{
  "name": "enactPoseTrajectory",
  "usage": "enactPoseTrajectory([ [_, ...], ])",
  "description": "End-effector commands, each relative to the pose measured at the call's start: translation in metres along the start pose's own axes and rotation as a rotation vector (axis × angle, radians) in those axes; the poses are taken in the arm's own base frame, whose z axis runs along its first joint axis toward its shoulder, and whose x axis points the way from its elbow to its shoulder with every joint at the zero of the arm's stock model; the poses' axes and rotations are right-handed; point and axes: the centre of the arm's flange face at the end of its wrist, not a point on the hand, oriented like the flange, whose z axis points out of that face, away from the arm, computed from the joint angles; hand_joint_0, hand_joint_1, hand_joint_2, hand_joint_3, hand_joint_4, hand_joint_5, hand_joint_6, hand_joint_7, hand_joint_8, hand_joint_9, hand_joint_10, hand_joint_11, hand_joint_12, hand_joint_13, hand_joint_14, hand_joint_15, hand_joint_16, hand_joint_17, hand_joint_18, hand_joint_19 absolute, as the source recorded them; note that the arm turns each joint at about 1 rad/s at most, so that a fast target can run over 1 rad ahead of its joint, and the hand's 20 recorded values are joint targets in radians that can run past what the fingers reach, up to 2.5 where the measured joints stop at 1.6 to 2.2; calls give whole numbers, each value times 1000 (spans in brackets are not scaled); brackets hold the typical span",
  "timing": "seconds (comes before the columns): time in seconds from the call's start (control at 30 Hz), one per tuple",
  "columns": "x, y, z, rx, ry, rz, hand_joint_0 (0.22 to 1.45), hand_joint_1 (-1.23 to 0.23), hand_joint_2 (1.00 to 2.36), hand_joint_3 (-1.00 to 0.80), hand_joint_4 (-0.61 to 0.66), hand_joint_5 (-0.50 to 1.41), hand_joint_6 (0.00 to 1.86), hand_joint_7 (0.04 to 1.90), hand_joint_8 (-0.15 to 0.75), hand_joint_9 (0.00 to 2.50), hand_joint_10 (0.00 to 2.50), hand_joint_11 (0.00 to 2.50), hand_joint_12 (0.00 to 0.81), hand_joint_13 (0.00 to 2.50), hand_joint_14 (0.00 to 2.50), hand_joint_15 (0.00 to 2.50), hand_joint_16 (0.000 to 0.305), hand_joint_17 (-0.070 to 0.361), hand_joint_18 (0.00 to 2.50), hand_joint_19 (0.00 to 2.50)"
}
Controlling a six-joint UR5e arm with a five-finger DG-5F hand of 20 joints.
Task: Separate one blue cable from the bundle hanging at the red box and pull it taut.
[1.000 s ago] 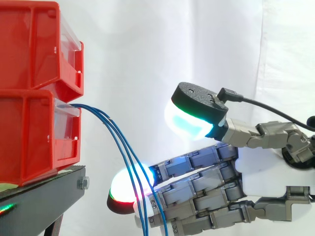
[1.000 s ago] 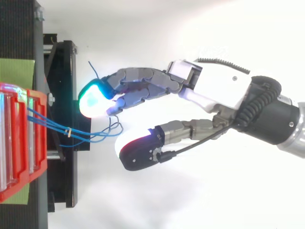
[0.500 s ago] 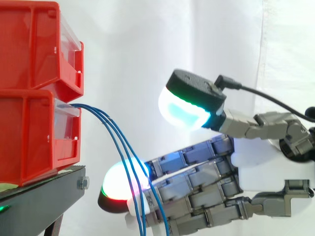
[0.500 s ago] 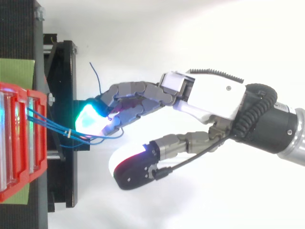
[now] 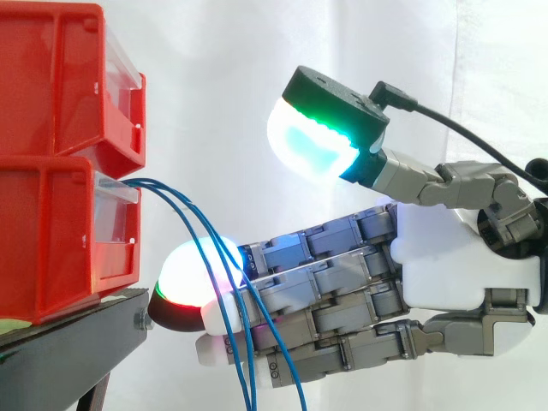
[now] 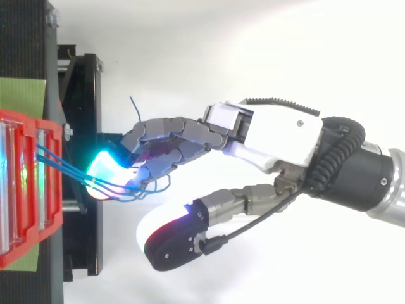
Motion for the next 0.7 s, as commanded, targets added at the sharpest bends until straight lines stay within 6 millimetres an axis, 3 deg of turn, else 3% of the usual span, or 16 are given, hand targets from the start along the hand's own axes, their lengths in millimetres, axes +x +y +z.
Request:
enactPoseTrajectory([
  [0.0, 1, 2, 2, -18, 0, 6, 540, -665, 1000, -495, 347, -136, 503, 818, 326, 767, 4, 168, 268, 520, 0, 53, 26, 59, 352, 75],
  [0.4, 10, 4, 6, -73, 6, 0, 574, -699, 1003, -467, 356, -121, 503, 883, 323, 798, 5, 203, 263, 534, 0, 62, 25, 56, 355, 88],
  [0.67, 11, 3, 6, -68, 14, 7, 599, -683, 1008, -415, 331, -98, 503, 1030, 332, 850, 6, 234, 259, 570, 3, 81, 24, 53, 371, 103],
])
